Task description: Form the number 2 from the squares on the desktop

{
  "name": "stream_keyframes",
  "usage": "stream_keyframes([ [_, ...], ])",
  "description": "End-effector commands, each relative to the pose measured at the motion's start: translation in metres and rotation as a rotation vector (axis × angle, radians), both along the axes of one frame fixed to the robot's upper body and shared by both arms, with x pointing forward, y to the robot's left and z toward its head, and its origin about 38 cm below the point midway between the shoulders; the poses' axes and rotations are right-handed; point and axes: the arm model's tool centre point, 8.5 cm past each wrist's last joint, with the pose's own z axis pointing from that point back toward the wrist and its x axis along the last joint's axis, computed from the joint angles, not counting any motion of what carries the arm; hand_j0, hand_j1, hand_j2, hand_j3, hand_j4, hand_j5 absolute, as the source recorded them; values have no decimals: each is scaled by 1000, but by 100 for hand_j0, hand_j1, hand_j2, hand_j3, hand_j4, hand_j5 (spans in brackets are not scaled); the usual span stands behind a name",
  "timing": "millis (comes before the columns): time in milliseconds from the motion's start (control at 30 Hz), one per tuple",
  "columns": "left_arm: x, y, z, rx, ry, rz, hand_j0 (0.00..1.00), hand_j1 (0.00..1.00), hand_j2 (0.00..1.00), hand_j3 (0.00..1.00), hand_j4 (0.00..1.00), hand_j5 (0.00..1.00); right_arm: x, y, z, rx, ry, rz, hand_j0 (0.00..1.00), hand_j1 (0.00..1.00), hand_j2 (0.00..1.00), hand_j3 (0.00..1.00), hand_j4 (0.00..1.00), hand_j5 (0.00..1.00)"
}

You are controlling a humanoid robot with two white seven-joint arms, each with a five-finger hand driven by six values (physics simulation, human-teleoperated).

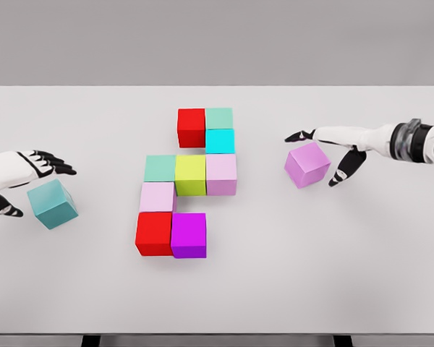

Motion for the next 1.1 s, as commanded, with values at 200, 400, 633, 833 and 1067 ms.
stream_keyframes([
  [200,1,0,-15,1,20,11,100,100,100,100,100,100,2,5,-2,-2,-1,4,100,100,100,100,100,100],
  [400,1,-1,-16,-1,19,11,100,100,100,100,100,100,1,8,1,-4,-11,23,96,96,96,96,96,96],
  [633,2,-4,-20,24,13,0,100,100,100,100,100,100,-3,16,4,-2,-18,48,95,95,95,95,95,95],
  [833,2,-3,-20,25,13,2,100,100,100,100,100,100,-3,13,2,-8,-14,48,95,95,95,95,95,95],
  [1067,3,-4,-24,17,17,8,100,100,100,100,100,100,-4,13,3,-7,-18,55,91,91,91,91,91,91],
])
